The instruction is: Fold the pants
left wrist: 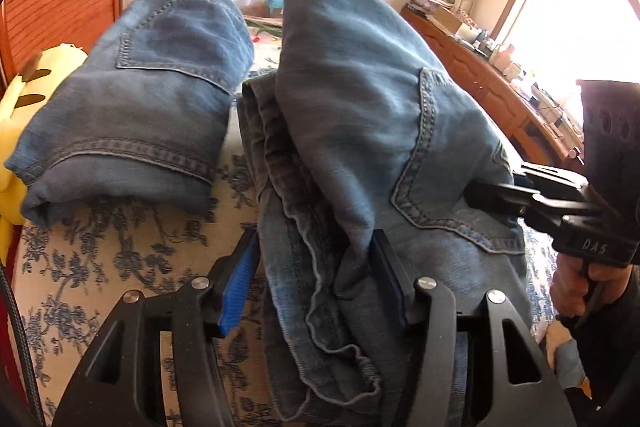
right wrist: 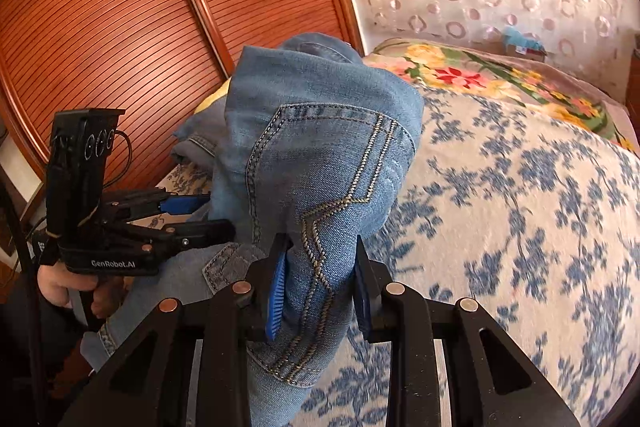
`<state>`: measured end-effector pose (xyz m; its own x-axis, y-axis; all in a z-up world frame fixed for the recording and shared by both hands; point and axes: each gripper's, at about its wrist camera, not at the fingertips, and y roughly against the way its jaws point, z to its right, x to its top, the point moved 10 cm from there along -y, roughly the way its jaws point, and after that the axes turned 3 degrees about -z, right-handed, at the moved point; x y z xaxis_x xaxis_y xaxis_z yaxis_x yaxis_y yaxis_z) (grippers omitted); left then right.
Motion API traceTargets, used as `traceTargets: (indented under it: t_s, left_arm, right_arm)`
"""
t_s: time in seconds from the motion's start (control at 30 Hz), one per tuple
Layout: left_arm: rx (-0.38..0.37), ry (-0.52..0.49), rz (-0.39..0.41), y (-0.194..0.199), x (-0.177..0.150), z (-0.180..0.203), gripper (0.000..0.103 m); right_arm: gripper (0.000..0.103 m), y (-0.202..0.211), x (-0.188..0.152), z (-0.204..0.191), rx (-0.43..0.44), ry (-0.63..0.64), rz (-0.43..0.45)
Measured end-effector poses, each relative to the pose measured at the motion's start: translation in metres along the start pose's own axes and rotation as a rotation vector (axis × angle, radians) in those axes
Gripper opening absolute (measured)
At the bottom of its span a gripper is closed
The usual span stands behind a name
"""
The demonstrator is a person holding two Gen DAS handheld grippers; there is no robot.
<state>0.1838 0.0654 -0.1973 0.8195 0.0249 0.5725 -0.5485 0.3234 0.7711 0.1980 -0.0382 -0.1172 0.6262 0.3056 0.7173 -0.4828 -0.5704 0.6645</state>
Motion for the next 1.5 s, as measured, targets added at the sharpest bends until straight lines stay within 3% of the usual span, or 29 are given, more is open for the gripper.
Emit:
traceTargets:
  t_s: [0.47, 0.83, 1.0, 1.17, 1.5]
  left_arm:
    - [0.029, -0.028, -0.017, -0.017, 0.012, 0.012, 0.059]
    - [0.051, -0.125, 0.004, -0.025, 0.026, 0.039, 0.020]
    - [0.043, -0.126, 0.010, -0.025, 0.029, 0.044, 0.016]
    - [0.029, -0.112, 0.032, -0.015, 0.029, 0.043, 0.012]
    - [-0.011, -0.073, 0.179, 0.045, 0.070, 0.035, 0.011]
  right_arm:
    - [0.033, 0.003, -0.008, 0.000, -0.004, -0.011, -0.014]
    - [0.043, -0.001, -0.010, 0.004, 0.016, -0.046, -0.021]
    - [0.045, -0.005, -0.011, 0.008, 0.041, -0.076, -0.028]
    - [0.031, 0.000, -0.002, 0.003, 0.057, -0.045, -0.001]
    - [0.027, 0.043, 0.054, -0.031, 0.057, 0.091, 0.124]
